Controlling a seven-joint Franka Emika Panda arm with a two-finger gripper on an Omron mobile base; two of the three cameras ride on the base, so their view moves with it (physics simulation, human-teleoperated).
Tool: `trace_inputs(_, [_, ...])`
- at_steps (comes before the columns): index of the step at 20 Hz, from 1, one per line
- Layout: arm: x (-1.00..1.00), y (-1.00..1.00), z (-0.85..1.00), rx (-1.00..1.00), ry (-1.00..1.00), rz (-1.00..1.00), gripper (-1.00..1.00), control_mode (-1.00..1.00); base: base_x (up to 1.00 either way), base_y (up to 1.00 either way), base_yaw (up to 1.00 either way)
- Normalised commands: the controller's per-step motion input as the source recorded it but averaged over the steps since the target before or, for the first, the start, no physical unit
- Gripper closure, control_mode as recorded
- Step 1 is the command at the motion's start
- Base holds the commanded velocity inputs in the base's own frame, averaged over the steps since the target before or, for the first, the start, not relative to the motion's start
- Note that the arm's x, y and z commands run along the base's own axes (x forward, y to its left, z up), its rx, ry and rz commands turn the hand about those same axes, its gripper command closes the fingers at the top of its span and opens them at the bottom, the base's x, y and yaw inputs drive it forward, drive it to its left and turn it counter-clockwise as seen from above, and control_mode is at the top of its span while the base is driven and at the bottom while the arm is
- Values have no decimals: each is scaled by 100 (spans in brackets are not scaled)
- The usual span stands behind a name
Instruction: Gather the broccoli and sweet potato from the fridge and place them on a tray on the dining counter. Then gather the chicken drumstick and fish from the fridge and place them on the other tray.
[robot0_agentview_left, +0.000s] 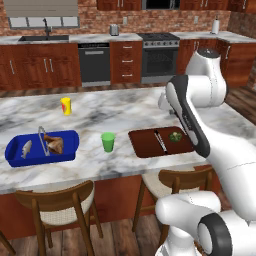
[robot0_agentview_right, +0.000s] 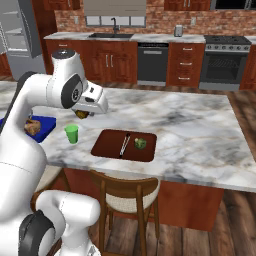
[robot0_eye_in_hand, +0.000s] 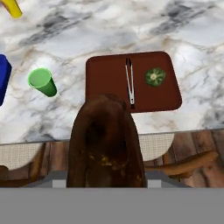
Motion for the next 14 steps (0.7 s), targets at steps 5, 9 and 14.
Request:
trace_inputs(5, [64, 0, -40, 0, 13, 0, 100, -100, 0, 0, 0])
trace_inputs(9, [36, 0, -29, 0, 0, 0, 100, -100, 0, 0, 0])
trace_inputs(14, [24, 0, -37, 0, 0, 0, 100, -100, 0, 0, 0])
